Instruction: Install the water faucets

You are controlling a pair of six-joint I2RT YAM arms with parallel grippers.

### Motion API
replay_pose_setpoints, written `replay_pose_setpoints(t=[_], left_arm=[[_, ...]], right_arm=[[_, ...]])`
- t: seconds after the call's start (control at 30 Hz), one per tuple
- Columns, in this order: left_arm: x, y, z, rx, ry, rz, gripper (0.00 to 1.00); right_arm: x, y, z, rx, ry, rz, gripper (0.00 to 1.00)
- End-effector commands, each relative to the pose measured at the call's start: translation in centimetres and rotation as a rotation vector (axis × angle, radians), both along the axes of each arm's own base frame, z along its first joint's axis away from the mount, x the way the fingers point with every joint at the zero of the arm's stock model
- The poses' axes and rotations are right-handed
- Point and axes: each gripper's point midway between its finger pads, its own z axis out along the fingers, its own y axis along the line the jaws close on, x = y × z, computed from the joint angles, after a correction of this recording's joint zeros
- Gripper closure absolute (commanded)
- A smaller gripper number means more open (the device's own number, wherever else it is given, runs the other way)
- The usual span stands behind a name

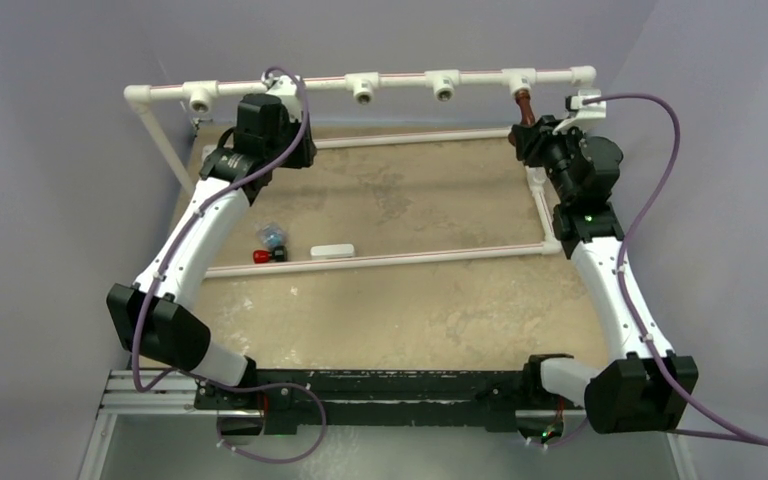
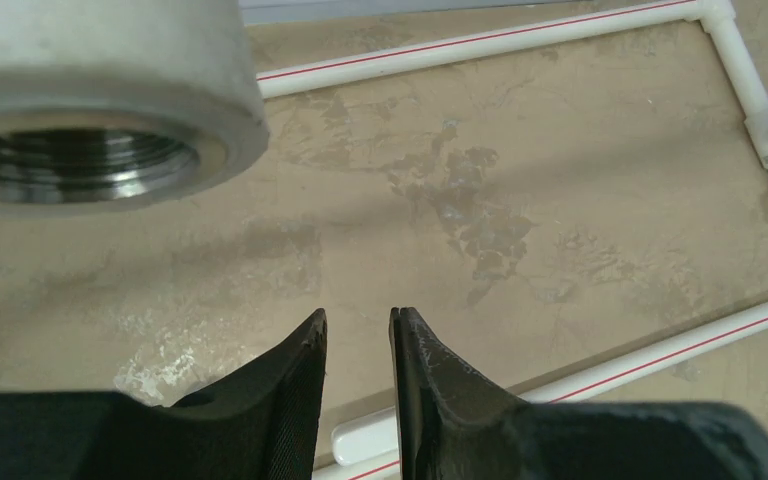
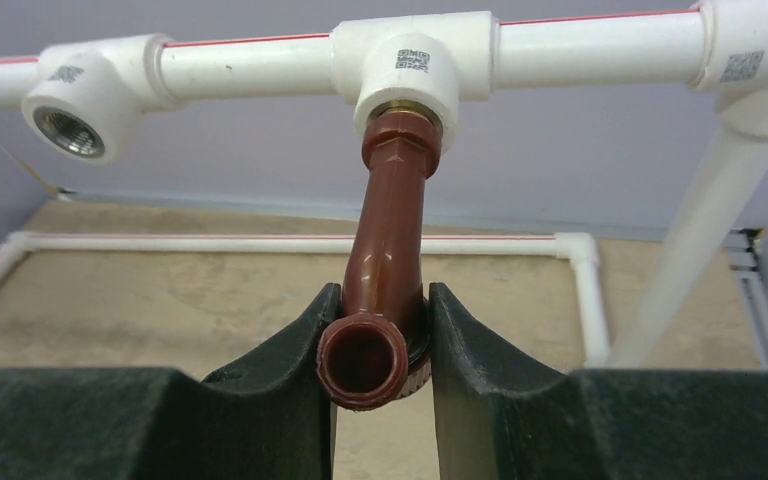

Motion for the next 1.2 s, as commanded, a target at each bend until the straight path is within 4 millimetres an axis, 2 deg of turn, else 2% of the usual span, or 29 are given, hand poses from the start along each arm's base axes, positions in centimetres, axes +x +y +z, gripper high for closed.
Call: replay_pose_setpoints(t=[0.0, 0.13, 0.27, 0.37, 0.47, 0.6, 0.7, 0.8, 0.87, 1.0, 1.17], left_arm=[[-0.7, 0.0, 4.2, -0.063, -0.083, 0.011, 0.72], [-1.3, -1.0, 8.3, -0.122, -0.144, -0.046, 0.72], [-1.6, -1.6, 14.4, -0.157, -0.288, -0.095, 0.72], [-0.1, -0.3, 19.0, -0.132, -0.436, -0.029, 0.89], [2.4, 0.7, 21.5, -0.081, -0.509, 0.035, 0.99], [6.2, 0.3, 22.1, -0.049, -0.543, 0.061, 1.0], [9.4, 1.1, 21.6, -0.002, -0.586, 0.127, 1.0], [12.5, 2.1, 19.9, 0.031, -0.597, 0.177, 1.0], [14.6, 2.6, 18.2, 0.042, -0.585, 0.2, 1.0], [17.1, 3.4, 16.0, 0.069, -0.593, 0.219, 1.0], [19.1, 4.8, 13.4, 0.119, -0.584, 0.258, 1.0]], right_arm=[[-0.7, 0.4, 6.3, 0.192, -0.207, 0.099, 1.0], [-0.3, -0.4, 6.3, 0.251, -0.209, 0.105, 1.0], [-0.2, -0.8, 6.0, 0.309, -0.212, 0.128, 1.0], [0.1, -0.8, 5.6, 0.325, -0.205, 0.138, 1.0], [0.2, -0.8, 5.3, 0.331, -0.203, 0.139, 1.0], [0.2, -0.8, 5.0, 0.34, -0.199, 0.14, 1.0], [0.3, -0.8, 4.8, 0.344, -0.198, 0.142, 1.0], [0.0, -0.8, 4.8, 0.347, -0.201, 0.143, 1.0], [-0.2, -0.8, 4.8, 0.348, -0.205, 0.141, 1.0], [-0.7, -0.7, 4.4, 0.349, -0.203, 0.142, 1.0], [-1.0, -0.4, 3.5, 0.375, -0.186, 0.153, 1.0]])
